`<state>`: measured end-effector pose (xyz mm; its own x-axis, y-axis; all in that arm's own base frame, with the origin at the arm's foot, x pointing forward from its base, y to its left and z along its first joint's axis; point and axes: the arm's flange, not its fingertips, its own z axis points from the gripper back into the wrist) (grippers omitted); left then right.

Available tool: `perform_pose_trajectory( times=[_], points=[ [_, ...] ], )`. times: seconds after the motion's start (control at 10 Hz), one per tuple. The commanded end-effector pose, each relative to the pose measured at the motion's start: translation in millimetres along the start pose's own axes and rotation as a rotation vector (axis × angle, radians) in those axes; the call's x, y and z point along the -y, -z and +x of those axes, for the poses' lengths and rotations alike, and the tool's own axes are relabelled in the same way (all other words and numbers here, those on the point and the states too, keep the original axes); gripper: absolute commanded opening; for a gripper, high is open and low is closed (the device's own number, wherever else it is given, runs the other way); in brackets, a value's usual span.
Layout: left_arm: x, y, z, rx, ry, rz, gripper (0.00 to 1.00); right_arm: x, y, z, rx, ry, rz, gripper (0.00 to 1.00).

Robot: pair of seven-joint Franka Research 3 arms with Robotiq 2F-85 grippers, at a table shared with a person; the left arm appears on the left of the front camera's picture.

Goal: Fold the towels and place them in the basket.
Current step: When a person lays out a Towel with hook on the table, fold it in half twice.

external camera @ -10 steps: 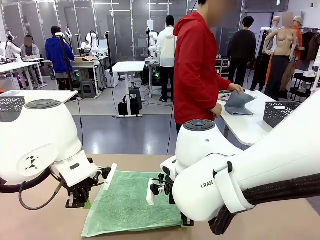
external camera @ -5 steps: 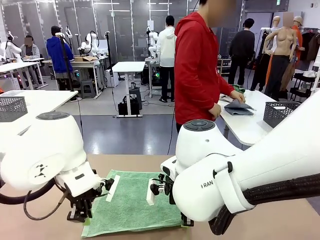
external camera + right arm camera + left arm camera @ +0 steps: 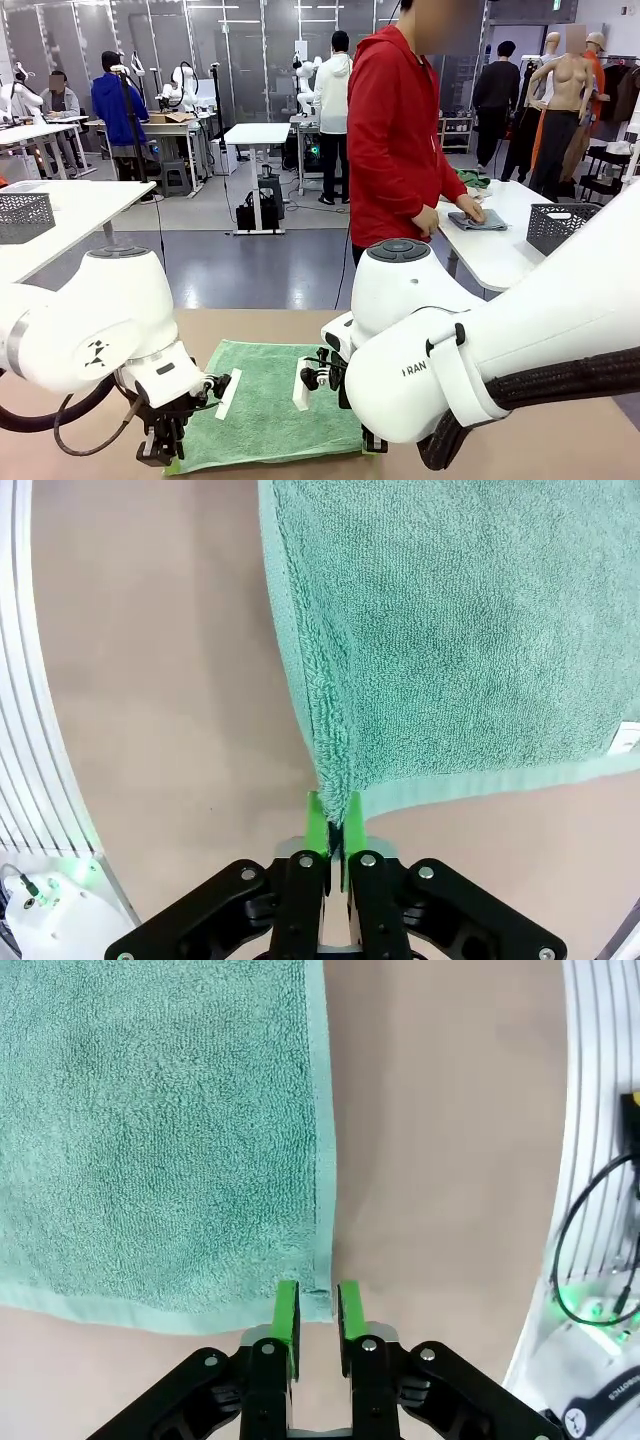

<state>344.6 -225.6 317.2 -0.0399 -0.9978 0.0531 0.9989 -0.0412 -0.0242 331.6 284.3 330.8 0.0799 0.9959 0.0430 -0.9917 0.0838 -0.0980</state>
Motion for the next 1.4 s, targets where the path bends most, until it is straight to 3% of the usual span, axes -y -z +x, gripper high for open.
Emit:
perform_pose_trajectory(
  times=[0.0, 0.2, 0.3, 0.4, 1.2, 1.3],
  points=[
    [13.1, 4.7, -9.7, 0.015, 0.017, -0.032, 0.24, 0.5, 0.1, 0.2, 0.003, 0.0, 0.0, 0.0],
    [13.1, 9.3, -11.0, 0.006, 0.015, -0.041, 0.24, 0.5, 0.1, 0.2, 0.003, 0.0, 0.0, 0.0],
    [11.7, 11.5, -11.6, -0.002, 0.01, -0.029, 0.43, 0.5, 0.1, 0.2, 0.003, 0.0, 0.0, 0.0],
    [11.2, 12.8, -12.1, 0.002, 0.011, -0.015, 0.36, 0.5, 0.1, 0.2, 0.003, 0.0, 0.0, 0.0],
    [-1.6, 25.8, -13.5, -0.034, 0.031, 0.021, 0.34, 0.5, 0.1, 0.2, 0.003, 0.0, 0.0, 0.0],
    [-1.8, 24.6, -13.1, -0.052, 0.034, 0.029, 0.16, 0.5, 0.1, 0.2, 0.003, 0.0, 0.0, 0.0]
  ],
)
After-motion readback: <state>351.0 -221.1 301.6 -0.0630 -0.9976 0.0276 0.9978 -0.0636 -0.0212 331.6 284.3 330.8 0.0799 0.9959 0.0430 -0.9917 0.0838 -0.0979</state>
